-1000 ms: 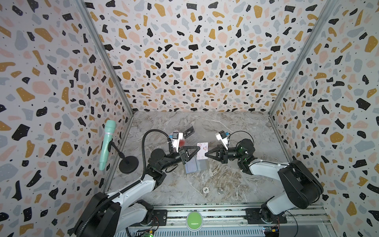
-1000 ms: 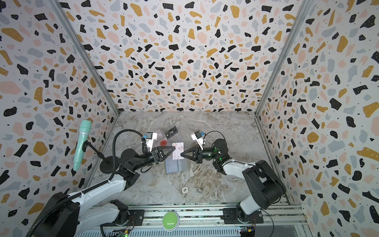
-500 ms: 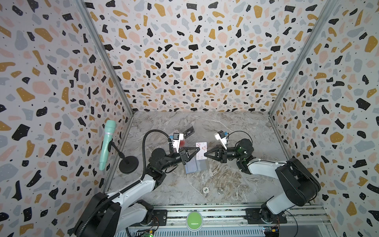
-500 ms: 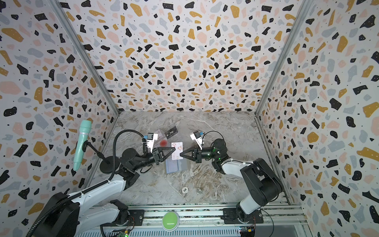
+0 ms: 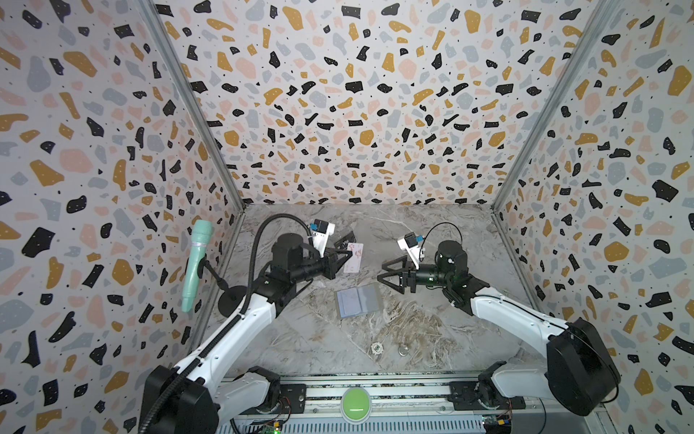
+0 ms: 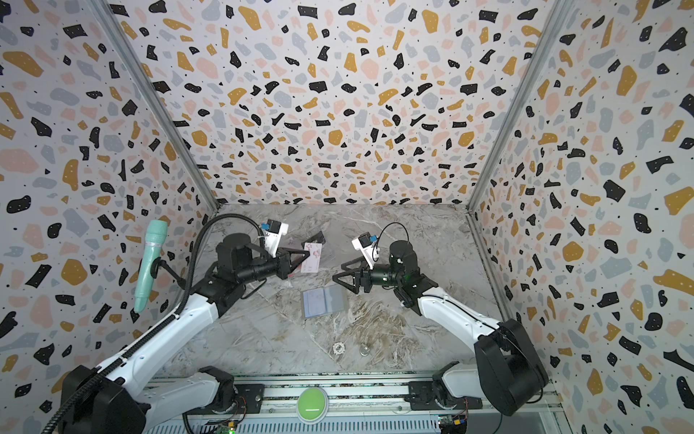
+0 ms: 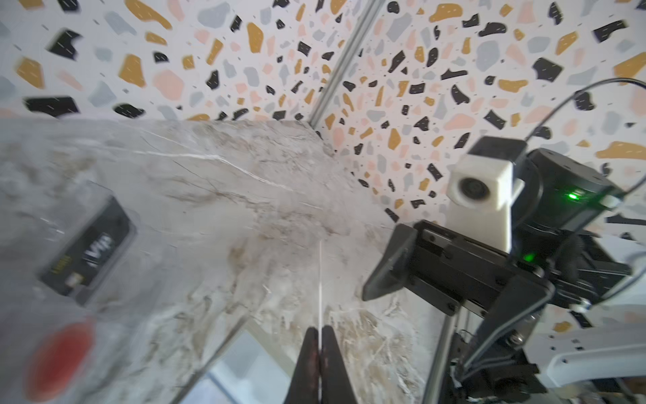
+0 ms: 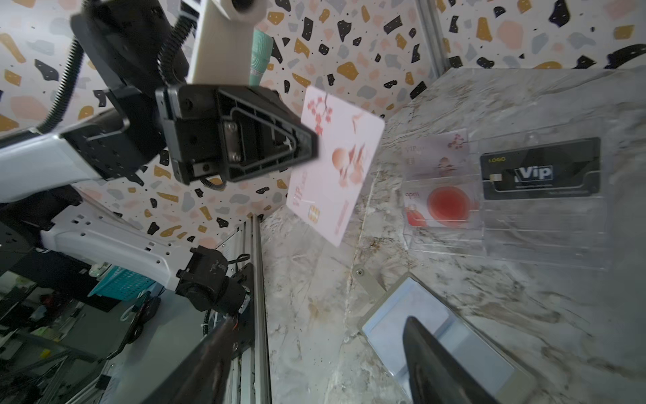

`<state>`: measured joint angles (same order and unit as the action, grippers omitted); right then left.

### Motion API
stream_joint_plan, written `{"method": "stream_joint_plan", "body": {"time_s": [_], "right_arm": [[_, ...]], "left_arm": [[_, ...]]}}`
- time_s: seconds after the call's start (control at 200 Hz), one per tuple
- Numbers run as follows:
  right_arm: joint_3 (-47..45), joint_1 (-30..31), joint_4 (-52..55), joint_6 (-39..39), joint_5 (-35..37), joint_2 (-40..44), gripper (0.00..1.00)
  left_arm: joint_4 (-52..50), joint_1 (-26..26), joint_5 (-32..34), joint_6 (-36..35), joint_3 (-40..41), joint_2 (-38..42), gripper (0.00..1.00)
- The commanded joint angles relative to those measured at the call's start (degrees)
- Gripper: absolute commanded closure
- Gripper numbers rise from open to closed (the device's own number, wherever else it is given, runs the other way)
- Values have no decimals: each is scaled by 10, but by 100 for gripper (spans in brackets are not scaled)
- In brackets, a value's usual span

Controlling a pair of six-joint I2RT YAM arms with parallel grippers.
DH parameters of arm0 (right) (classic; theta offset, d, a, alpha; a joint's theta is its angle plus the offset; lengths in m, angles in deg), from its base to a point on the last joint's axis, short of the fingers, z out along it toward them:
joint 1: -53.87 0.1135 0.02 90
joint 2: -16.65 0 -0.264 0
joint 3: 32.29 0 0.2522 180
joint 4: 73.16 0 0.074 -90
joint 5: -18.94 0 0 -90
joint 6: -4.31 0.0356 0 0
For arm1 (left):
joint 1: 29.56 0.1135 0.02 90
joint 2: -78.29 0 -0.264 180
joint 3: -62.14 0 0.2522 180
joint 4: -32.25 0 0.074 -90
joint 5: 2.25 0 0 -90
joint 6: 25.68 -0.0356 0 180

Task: Take the credit cards out of the card holder
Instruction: Place the credit card in the storage box.

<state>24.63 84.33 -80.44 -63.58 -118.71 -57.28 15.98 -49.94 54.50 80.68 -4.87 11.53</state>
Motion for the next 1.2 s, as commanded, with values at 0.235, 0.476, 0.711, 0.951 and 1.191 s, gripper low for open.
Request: {"method": "stream_joint_plan", "body": {"time_s": [0.235, 0.476, 0.711, 0.951, 1.191], "right_arm": [[-19, 2, 145, -72, 253, 53, 20], [-37, 3, 160, -82, 297, 72, 19], [-52, 2, 161, -82, 308, 84, 19], [-55, 3, 151, -80, 317, 86, 19], [-57, 2, 131, -75, 308, 65, 18]], "left_arm": [[-440, 11, 161, -424, -291, -200, 100], [-596, 26, 250, -521, -506, -353, 100], [-608, 58, 266, -538, -560, -411, 100], [-591, 71, 254, -555, -535, -432, 100], [-560, 93, 234, -559, -528, -451, 100]]}}
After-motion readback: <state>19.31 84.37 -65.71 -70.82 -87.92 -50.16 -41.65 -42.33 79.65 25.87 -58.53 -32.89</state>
